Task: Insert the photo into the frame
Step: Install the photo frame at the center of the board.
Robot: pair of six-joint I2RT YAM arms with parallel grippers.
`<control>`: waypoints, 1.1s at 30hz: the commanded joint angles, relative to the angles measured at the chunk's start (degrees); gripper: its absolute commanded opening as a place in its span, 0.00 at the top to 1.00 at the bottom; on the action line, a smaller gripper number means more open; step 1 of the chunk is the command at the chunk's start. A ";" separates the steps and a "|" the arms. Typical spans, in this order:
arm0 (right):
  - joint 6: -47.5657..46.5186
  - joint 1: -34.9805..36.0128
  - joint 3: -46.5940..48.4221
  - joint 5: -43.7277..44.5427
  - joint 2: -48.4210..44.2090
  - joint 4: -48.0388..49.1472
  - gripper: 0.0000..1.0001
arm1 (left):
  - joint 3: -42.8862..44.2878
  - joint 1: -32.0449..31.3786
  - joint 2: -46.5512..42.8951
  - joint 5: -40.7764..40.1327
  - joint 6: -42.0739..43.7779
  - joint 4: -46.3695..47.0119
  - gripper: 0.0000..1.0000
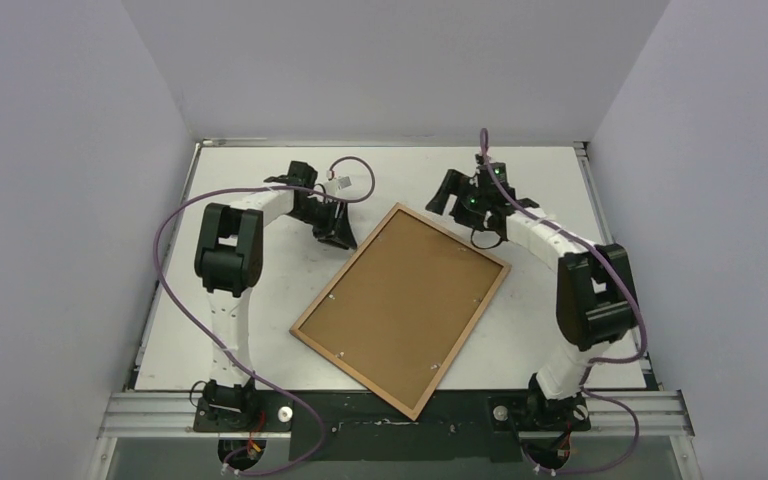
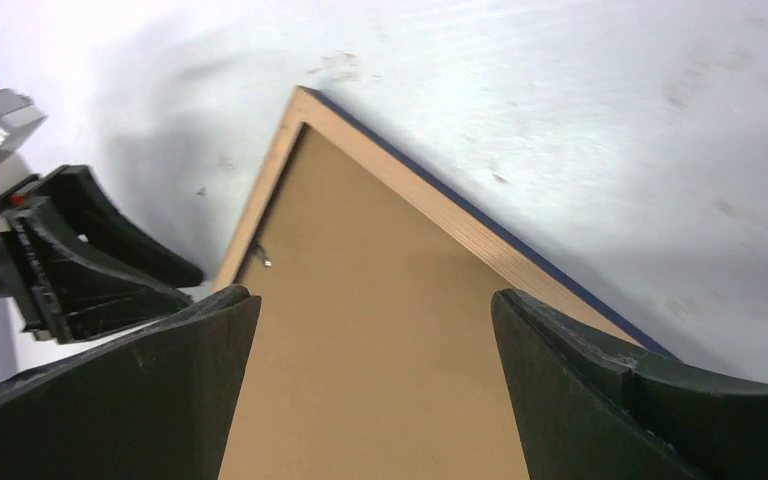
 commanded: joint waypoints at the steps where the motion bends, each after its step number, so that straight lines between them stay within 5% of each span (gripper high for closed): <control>1: 1.76 1.00 -6.74 12.79 -8.31 -6.81 0.10 | 4.39 0.58 -3.64 -0.39 0.88 -0.71 0.61; 13: 8.41 1.46 -18.17 14.76 -13.01 -1.70 0.10 | 3.75 -1.44 -0.15 -0.94 0.91 -0.48 0.62; 24: 8.95 1.42 -16.66 13.71 -7.93 3.10 0.10 | 1.63 -2.12 0.51 -2.17 2.18 -0.51 0.79; 33: 8.58 1.43 -14.85 14.34 -4.94 4.30 0.10 | 0.69 -2.27 0.64 -2.72 3.45 -0.69 0.83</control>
